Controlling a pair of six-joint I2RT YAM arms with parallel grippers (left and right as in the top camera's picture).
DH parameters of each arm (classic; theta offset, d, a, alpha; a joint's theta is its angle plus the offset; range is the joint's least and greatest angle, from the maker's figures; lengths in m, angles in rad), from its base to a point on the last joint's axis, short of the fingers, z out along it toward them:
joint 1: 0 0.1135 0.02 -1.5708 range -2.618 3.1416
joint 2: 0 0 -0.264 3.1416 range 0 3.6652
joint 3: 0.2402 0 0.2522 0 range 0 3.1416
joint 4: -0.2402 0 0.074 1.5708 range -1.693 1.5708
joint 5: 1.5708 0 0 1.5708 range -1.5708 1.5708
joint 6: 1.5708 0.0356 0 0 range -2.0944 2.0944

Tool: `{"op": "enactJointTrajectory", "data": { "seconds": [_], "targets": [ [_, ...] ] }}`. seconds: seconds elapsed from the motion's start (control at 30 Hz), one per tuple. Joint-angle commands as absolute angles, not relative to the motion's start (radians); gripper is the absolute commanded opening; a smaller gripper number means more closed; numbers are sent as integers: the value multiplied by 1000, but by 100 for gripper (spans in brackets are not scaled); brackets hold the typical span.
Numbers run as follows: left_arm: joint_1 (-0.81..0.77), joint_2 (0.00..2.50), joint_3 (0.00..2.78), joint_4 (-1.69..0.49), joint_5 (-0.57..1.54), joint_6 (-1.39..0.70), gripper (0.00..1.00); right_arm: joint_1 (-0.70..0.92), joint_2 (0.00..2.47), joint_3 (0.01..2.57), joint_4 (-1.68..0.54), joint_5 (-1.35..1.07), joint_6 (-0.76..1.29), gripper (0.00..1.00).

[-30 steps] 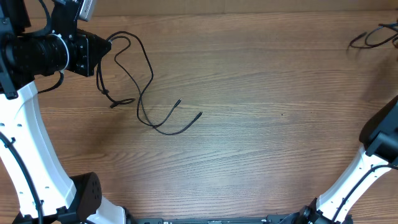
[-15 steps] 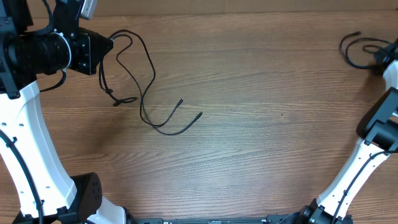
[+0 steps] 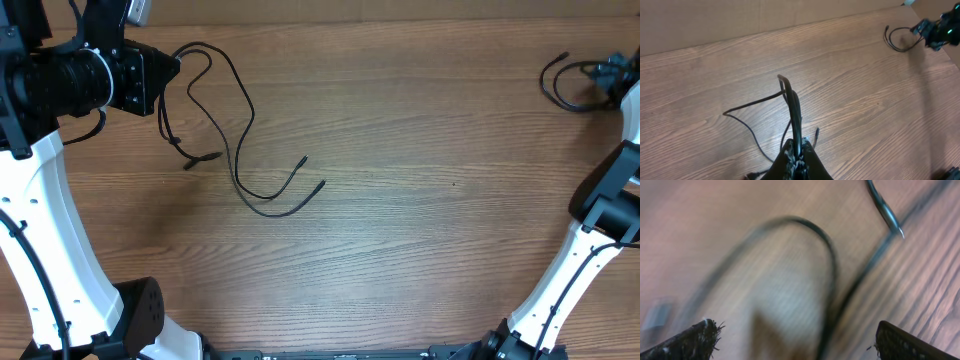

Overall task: Untangle cables
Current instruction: 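Bring both grippers together at the top center holding the cable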

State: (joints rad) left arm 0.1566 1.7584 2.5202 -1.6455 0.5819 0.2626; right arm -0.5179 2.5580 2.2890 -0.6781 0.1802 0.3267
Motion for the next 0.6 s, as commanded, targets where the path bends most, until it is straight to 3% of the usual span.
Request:
{"op": "enactJointTrajectory", "data": {
  "seconds": [0.0,0.07,0.23,0.4,0.47,0.57],
  "targets": [
    [149,1752,2522,-1638,573,246,4,-469,2332,2371,-753,-46,281,100],
    [149,1752,2522,-1644,572,246,4,-440,2256,2371,-792,-266,279,100],
    [149,1752,2522,-1598,573,214,4,-324,2123,2371,-921,-479,258,100],
    [115,1757,2522,-1363,573,27,4,-109,2089,2371,-1113,-767,-116,95],
    [82,1763,2521,-1253,573,-54,4,-33,2085,2371,-1169,-813,-242,88],
    [36,1787,2522,-1119,573,-226,4,68,2076,2371,-1228,-821,-430,86]
  ]
}}
